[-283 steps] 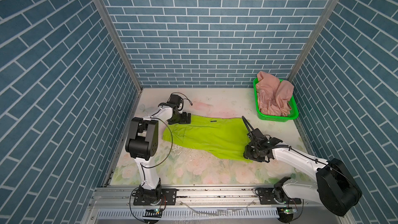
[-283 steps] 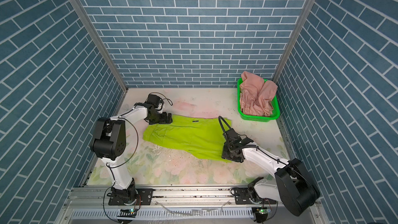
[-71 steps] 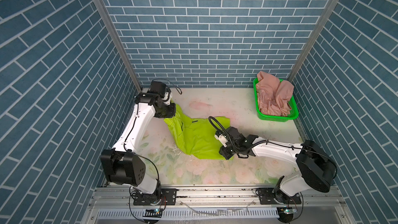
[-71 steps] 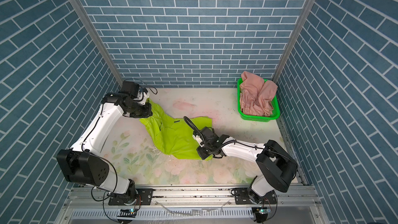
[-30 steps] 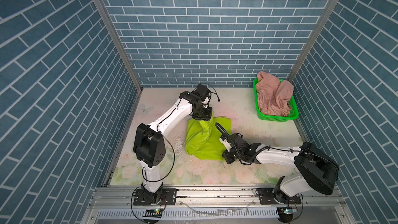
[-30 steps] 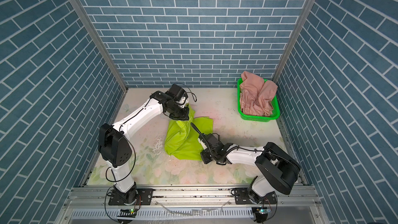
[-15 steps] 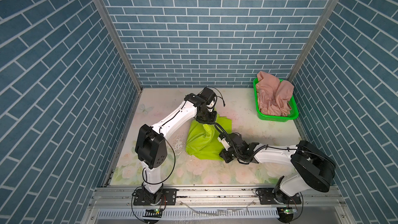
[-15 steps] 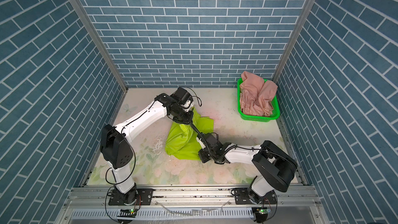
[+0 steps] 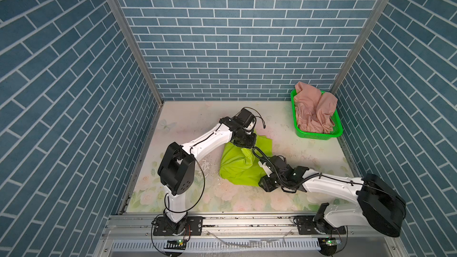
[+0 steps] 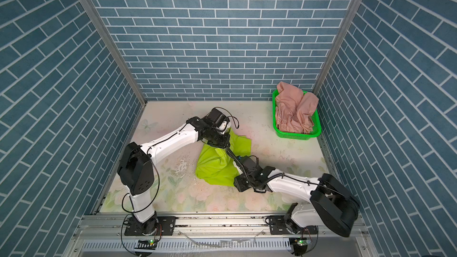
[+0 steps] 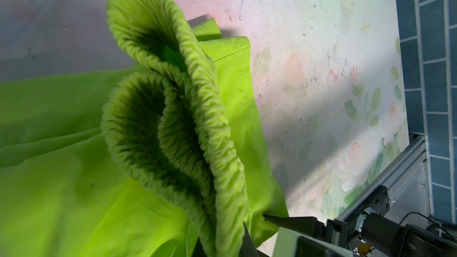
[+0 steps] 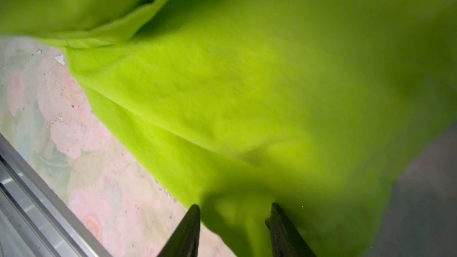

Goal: Fold and stack the shorts
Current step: 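Release the folded green shorts and lift both grippers away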

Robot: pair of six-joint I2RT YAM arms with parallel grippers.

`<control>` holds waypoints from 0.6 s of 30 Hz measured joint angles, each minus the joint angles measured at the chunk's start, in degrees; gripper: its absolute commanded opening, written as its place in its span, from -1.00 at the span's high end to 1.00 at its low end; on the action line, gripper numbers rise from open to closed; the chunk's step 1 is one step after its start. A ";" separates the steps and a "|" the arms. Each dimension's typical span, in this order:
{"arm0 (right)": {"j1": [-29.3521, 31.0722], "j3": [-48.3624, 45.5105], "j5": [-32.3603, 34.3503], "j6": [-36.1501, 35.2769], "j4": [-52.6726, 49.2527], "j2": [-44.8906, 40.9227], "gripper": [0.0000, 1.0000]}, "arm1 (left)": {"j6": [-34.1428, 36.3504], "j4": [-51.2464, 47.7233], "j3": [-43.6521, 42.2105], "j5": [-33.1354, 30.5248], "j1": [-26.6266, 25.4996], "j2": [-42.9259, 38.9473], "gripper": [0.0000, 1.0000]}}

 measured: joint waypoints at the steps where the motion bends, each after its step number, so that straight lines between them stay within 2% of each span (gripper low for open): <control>1: -0.39 -0.39 0.48 0.13 -0.74 -2.08 0.02 | -0.17 0.59 -0.55 0.33 -0.52 0.15 0.30; 2: -1.05 -0.74 1.20 0.22 -1.44 -4.74 0.02 | -0.31 1.09 -1.07 0.76 -1.11 0.42 -0.06; 3: -1.81 -1.03 1.84 0.28 -2.10 -7.41 0.02 | -0.35 1.53 -1.62 1.25 -1.68 0.70 -0.56; 4: -2.40 -1.25 2.49 0.31 -2.64 -9.73 0.01 | -0.33 1.73 -1.99 1.60 -2.03 0.87 -0.98; 11: -4.74 -1.75 6.80 1.77 -8.09 -26.71 -0.09 | 0.72 0.94 -1.68 2.08 -2.75 1.11 -0.99; 15: -5.38 0.00 7.91 1.79 -12.39 -28.04 -0.13 | 2.64 -3.15 2.58 0.44 -2.29 -0.42 -0.99; 18: -5.38 2.82 8.48 1.77 -14.62 -25.64 -0.14 | 4.22 -6.05 4.37 -1.60 -0.66 -5.07 -0.99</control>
